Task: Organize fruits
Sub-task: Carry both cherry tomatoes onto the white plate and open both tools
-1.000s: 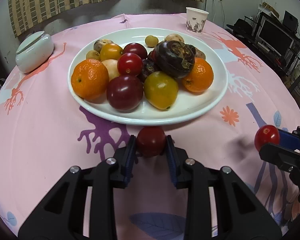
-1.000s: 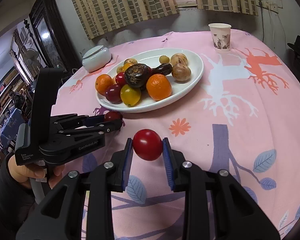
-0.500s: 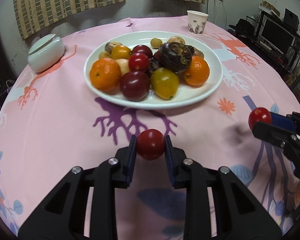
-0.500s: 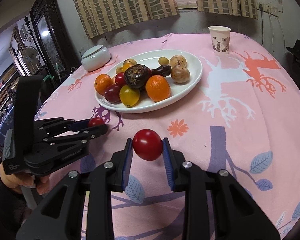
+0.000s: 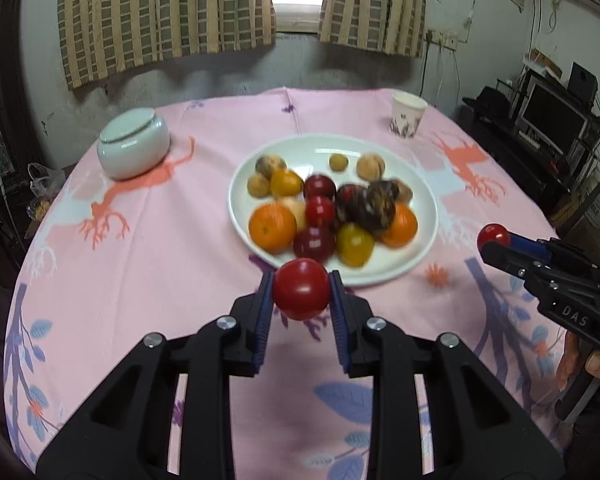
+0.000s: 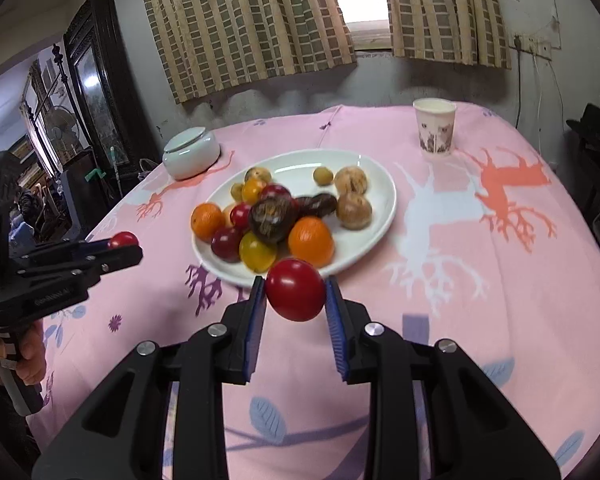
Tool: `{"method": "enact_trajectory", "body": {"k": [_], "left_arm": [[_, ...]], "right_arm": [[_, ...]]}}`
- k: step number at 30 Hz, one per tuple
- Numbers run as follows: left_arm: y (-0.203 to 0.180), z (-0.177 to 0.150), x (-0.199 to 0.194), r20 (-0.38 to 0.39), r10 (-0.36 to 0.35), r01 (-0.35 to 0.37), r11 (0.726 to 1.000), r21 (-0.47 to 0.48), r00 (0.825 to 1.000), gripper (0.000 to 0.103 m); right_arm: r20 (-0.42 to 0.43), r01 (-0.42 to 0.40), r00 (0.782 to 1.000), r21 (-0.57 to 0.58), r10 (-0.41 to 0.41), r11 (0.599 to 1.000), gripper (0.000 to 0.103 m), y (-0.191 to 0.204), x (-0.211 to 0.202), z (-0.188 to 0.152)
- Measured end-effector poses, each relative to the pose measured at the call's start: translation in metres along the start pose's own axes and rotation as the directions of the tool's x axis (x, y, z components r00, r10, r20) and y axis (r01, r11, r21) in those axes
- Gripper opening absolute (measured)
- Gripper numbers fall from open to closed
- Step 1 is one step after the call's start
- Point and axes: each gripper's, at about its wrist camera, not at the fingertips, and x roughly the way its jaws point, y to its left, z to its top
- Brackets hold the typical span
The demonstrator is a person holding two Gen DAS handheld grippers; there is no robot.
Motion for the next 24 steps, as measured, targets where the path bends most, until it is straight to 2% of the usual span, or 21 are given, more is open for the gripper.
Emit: {"method": "enact_trajectory", "body": {"k": [7,14,19,20,21,23,24], "left_arm": [[0.004,0.033,0.025,0.021,-0.007,0.007,1.000,-0.019,1.000,0.027],[0.001,0.060,0.065,0.022,0.008,-0.008,1.000,-0.014,1.000,0.027],[-0.002,0.070,0.098,-0.009,0.048,-0.049,0.998,-0.032,0.999,0.028],[-0.002,0.070,0.103,-0.011,0.061,-0.062,0.997,-0.039,0.998,0.034],[-0.002,0.071,0.108,-0.011,0.079,-0.079,0.996,-0.051,0.997,0.056],[-0.001,0.070,0.111,0.009,0.115,-0.114,0.991,-0.071,0.993,0.079],[0.000,0.069,0.110,0.015,0.124,-0.123,0.990,-0.076,0.992,0.079]], "right_arm": [[0.023,0.001,1.000,-0.039,0.000,0.999,0.030,0.000,0.023,0.044],[0.002,0.003,1.000,-0.075,-0.003,0.997,0.030,0.002,0.060,0.060],[-0.011,0.011,1.000,-0.033,-0.012,0.999,0.030,-0.004,0.091,0.063],[-0.018,0.013,1.000,-0.014,-0.014,1.000,0.030,-0.007,0.097,0.064],[-0.027,0.015,1.000,0.002,-0.015,1.000,0.031,-0.009,0.102,0.065],[-0.041,0.016,0.999,0.050,-0.014,0.999,0.032,-0.017,0.109,0.065],[-0.042,0.015,0.999,0.063,-0.012,0.998,0.033,-0.019,0.110,0.065]]}}
